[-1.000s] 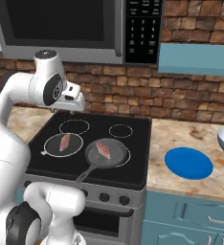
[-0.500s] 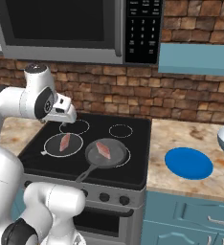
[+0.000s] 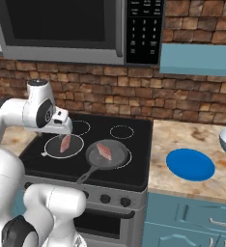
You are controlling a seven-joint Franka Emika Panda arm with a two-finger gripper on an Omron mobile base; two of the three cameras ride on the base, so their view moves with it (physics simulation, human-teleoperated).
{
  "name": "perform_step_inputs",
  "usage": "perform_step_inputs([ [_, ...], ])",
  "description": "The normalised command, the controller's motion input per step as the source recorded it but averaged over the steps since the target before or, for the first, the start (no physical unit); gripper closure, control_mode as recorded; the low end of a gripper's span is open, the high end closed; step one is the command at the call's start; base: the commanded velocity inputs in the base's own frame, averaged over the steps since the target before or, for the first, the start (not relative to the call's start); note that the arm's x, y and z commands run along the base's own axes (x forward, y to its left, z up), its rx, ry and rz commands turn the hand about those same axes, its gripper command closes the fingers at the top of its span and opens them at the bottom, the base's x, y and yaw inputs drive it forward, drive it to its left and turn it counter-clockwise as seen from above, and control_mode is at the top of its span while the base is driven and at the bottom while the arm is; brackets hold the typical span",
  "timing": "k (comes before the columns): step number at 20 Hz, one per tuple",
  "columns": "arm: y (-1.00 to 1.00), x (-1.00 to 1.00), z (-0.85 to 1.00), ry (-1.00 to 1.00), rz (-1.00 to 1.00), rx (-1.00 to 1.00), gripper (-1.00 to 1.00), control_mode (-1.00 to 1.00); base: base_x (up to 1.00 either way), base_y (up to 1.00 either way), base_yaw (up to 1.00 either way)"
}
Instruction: Place one of the steaks on the plate and the other in the bowl. Then place the bowl in the fridge.
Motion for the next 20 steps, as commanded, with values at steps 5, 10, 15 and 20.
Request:
perform_step_inputs([
  [5, 0.27, 0.31, -0.42, 0.12, 0.00, -0.04, -1.00, -1.00, 0.00, 0.00, 0.00],
  [10, 0.21, 0.34, -0.39, 0.09, 0.00, 0.00, -1.00, -1.00, 0.00, 0.00, 0.00],
  [15, 0.00, 0.42, -0.30, 0.11, 0.00, 0.00, -1.00, -1.00, 0.00, 0.00, 0.00],
  [20, 0.11, 0.39, -0.26, 0.03, 0.00, 0.00, -1.00, -1.00, 0.00, 0.00, 0.00],
])
